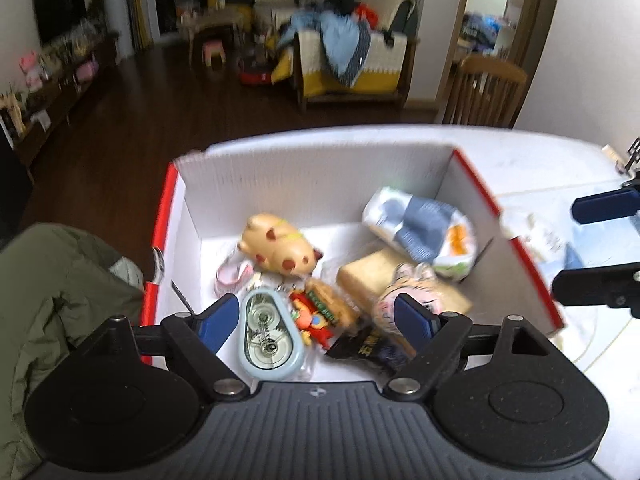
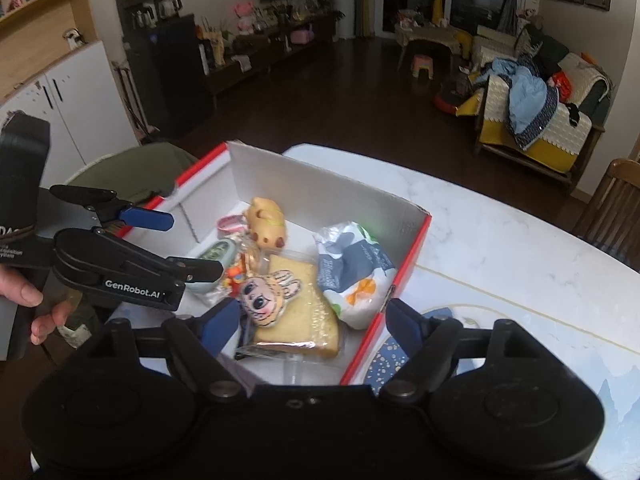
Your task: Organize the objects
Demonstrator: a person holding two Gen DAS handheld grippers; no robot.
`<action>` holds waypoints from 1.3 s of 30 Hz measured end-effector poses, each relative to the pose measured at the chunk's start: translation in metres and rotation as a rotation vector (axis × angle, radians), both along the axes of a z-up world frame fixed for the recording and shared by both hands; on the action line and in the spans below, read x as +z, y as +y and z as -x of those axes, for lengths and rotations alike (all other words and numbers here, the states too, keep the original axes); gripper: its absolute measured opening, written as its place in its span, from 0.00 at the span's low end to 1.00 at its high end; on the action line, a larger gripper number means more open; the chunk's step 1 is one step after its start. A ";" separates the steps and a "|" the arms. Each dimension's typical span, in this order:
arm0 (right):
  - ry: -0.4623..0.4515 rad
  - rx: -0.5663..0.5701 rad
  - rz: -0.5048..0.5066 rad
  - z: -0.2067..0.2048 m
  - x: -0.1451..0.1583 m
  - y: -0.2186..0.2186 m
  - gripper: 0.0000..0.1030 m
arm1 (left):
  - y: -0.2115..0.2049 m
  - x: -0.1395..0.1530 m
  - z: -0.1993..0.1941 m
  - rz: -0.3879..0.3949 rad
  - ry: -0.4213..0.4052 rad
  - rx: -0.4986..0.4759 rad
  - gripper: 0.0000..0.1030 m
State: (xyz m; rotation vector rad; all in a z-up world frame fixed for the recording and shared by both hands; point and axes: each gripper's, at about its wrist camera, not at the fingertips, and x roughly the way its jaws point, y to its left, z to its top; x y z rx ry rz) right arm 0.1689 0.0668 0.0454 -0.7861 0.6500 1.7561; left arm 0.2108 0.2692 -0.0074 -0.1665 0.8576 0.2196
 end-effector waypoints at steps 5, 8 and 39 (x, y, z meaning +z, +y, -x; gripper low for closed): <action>0.047 0.001 -0.035 -0.005 0.009 -0.016 0.79 | -0.014 0.020 0.024 -0.012 -0.075 0.018 0.82; 0.073 0.011 -0.062 -0.007 0.014 -0.027 0.81 | -0.020 0.030 0.039 -0.006 -0.115 0.041 0.82; 0.193 0.031 -0.275 -0.019 0.017 -0.123 1.00 | -0.094 0.058 0.119 -0.075 -0.273 0.147 1.00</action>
